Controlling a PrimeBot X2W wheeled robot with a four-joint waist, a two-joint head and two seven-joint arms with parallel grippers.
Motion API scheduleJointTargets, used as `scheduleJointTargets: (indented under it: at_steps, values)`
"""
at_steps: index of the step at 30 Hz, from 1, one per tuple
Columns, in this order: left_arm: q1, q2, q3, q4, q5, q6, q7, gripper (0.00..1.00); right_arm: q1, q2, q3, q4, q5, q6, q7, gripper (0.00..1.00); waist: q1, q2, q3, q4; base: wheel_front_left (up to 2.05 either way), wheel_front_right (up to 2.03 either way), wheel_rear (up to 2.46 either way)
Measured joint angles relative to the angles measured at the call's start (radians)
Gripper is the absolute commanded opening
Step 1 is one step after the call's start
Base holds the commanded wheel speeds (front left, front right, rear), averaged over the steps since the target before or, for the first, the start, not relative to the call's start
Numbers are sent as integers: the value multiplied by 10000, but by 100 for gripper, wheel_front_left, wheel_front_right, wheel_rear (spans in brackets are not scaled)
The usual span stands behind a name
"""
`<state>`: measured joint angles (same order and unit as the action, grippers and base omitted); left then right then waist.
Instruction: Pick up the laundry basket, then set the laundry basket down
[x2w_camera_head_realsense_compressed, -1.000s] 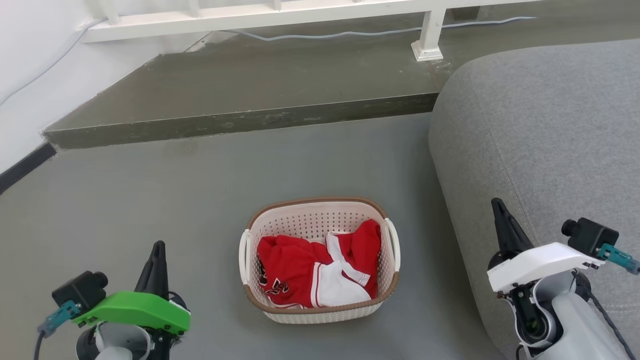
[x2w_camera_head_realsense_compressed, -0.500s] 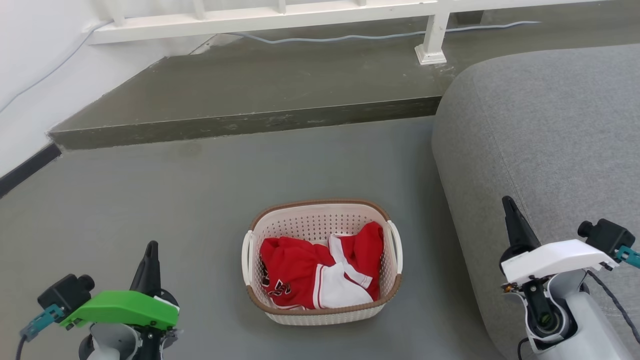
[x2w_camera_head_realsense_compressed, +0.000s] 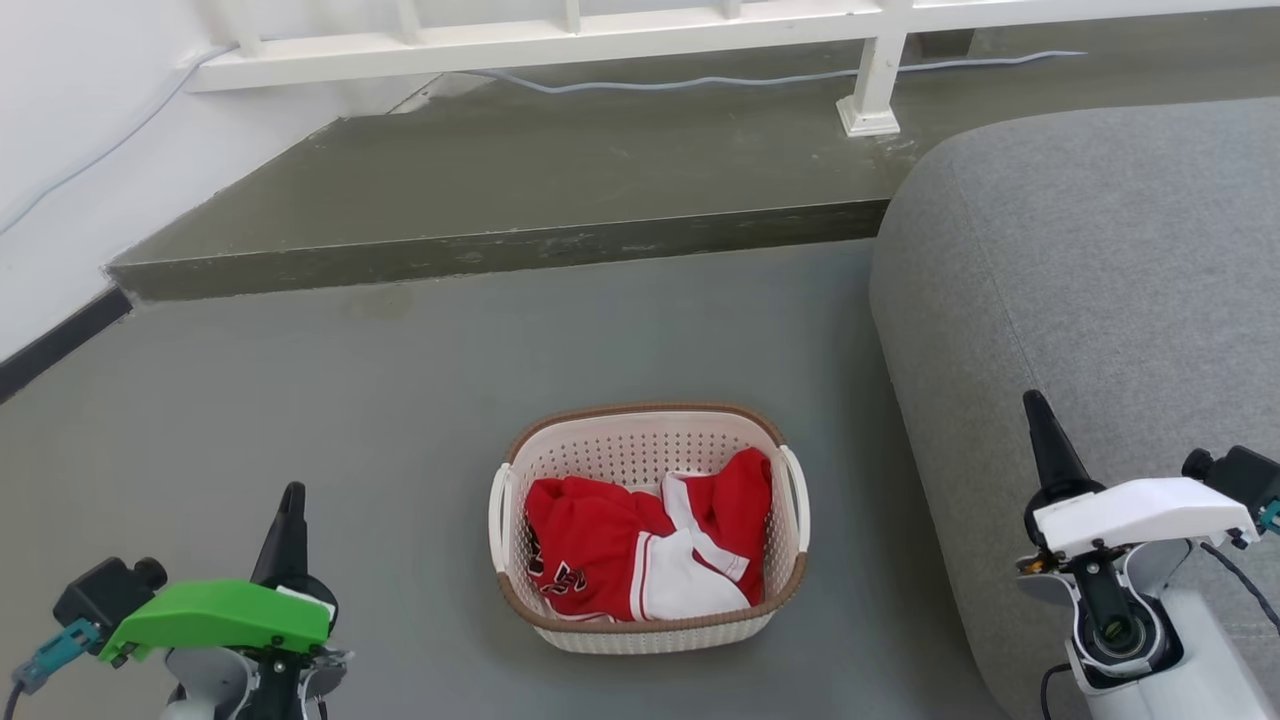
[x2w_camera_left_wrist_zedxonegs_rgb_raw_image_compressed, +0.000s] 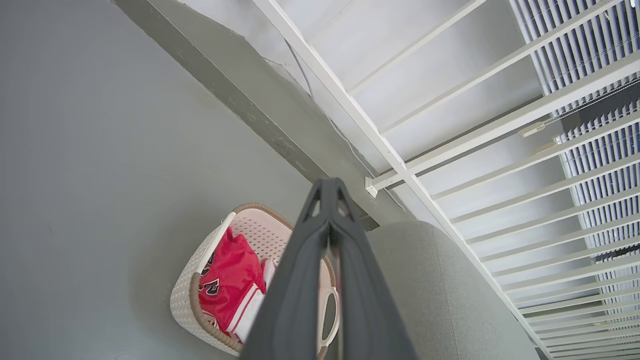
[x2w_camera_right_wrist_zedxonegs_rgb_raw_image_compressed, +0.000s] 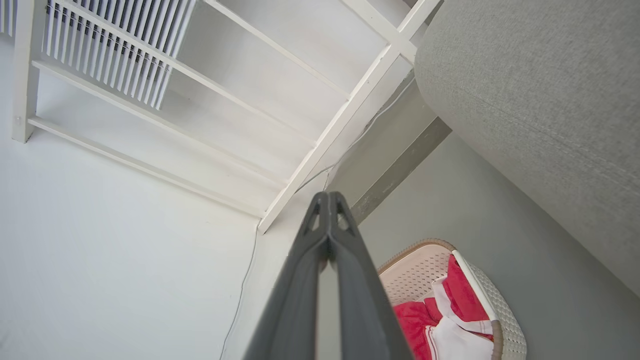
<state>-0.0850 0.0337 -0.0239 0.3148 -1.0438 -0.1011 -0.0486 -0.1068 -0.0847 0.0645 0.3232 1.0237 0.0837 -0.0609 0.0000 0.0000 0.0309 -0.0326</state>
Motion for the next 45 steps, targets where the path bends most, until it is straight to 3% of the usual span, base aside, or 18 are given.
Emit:
scheduleJointTargets:
  at_steps: [45]
  values:
    - [0,-2,955,-290,-4821,-192,1463,0,134,341,-1670,-316,5120,303,1425,0,0,0,-251,290,0,0,0]
